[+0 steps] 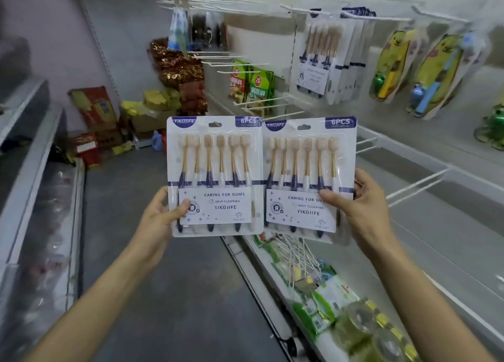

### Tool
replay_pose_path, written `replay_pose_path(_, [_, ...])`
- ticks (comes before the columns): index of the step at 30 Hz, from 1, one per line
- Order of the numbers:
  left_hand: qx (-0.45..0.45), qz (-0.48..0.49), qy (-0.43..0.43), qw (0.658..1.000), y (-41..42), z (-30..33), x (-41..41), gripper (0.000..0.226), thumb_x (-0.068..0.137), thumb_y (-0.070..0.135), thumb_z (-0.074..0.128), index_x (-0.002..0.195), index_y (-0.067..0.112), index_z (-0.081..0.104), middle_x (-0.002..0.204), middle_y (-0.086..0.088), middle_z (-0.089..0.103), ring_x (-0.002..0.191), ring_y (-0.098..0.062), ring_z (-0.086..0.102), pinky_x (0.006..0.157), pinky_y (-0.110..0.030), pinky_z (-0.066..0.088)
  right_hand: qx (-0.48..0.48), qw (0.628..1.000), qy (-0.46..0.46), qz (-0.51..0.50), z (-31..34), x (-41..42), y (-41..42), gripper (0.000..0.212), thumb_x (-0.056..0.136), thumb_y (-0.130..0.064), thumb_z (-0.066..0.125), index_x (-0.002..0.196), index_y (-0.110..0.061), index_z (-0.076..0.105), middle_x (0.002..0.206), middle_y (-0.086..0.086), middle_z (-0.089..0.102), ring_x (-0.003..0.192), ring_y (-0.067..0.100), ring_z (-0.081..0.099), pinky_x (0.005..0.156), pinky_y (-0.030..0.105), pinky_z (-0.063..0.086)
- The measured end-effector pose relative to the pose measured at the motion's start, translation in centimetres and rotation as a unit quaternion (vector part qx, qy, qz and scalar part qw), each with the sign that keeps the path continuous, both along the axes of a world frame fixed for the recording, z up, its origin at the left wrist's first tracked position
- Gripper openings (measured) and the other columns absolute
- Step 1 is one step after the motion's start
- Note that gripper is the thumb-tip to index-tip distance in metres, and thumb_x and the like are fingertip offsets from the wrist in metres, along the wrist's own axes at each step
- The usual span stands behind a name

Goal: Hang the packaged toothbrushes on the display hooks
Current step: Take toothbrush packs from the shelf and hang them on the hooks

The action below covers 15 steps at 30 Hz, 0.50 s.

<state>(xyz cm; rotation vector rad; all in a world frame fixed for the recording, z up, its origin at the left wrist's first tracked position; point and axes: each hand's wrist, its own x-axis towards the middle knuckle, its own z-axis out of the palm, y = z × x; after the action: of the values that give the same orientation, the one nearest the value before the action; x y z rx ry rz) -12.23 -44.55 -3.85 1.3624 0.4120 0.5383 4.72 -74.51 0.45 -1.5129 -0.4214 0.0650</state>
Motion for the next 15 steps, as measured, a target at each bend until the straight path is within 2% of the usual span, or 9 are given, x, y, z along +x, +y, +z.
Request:
replay_pose_path(3, [-0.002, -0.016, -0.006, 1.0, 3.4, 0.8, 3.6, 0.064, 0.065, 0.036, 0.084, 0.12, 0.016, 0.059, 0.116, -0.006, 0.074, 0.101, -0.019, 0.072, 0.076, -0.028, 0.061, 0.014, 1.0, 0.004, -0.005, 0.0, 3.6, 2.8, 0.049, 0.078, 0.009, 0.076, 0.119, -0.013, 0.062, 0.101, -0.004, 0.077, 0.092, 0.013, 0.074, 0.074, 0.024, 0.061])
replay_pose_path(4, [0.001, -0.015, -0.008, 1.0, 4.3, 1.0, 4.7, 0.063, 0.065, 0.036, 0.084, 0.12, 0.017, 0.06, 0.116, -0.005, 0.074, 0.102, -0.02, 0.072, 0.077, -0.029, 0.061, 0.017, 1.0, 0.003, -0.004, 0.1, 4.8, 3.7, 0.048, 0.078, 0.008, 0.075, 0.118, -0.015, 0.062, 0.103, -0.004, 0.077, 0.094, 0.014, 0.074, 0.075, 0.026, 0.061])
replay_pose_path(7, [-0.005, -0.016, -0.022, 1.0, 6.9, 1.0, 7.8, 0.042, 0.081, 0.015, 0.068, 0.122, 0.017, 0.061, 0.117, -0.005, 0.074, 0.106, -0.022, 0.071, 0.078, -0.031, 0.061, 0.025, 1.0, 0.003, 0.0, 0.4, 7.5, 6.1, 0.044, 0.08, 0.005, 0.075, 0.112, -0.023, 0.064, 0.107, -0.002, 0.076, 0.099, 0.019, 0.074, 0.083, 0.037, 0.059])
replay_pose_path(10, [-0.012, -0.046, -0.013, 0.999, 8.8, 1.0, 10.6, 0.043, 0.085, 0.01, 0.064, 0.128, 0.015, 0.06, 0.122, -0.007, 0.072, 0.11, -0.026, 0.069, 0.084, -0.038, 0.061, 0.018, 1.0, -0.009, -0.016, 0.4, 9.4, 7.9, 0.04, 0.08, 0.002, 0.078, 0.11, -0.022, 0.066, 0.108, 0.003, 0.076, 0.101, 0.024, 0.073, 0.089, 0.048, 0.057])
replay_pose_path(12, [-0.018, -0.059, -0.016, 0.998, 10.0, 1.0, 12.6, 0.048, 0.079, 0.02, 0.073, 0.125, 0.017, 0.062, 0.121, -0.008, 0.072, 0.109, -0.027, 0.07, 0.084, -0.04, 0.061, 0.01, 0.999, -0.022, -0.026, 0.7, 10.3, 9.0, 0.04, 0.08, 0.002, 0.078, 0.109, -0.022, 0.066, 0.108, 0.002, 0.076, 0.1, 0.022, 0.073, 0.09, 0.046, 0.058])
replay_pose_path(15, [-0.022, -0.084, -0.013, 0.996, 11.9, 0.8, 15.6, 0.079, 0.053, 0.047, 0.092, 0.122, 0.019, 0.065, 0.12, -0.01, 0.072, 0.107, -0.028, 0.071, 0.081, -0.037, 0.062, 0.004, 0.998, -0.032, -0.05, 1.0, 11.4, 10.2, 0.042, 0.08, 0.001, 0.079, 0.113, -0.022, 0.065, 0.108, -0.001, 0.076, 0.1, 0.019, 0.072, 0.087, 0.04, 0.059])
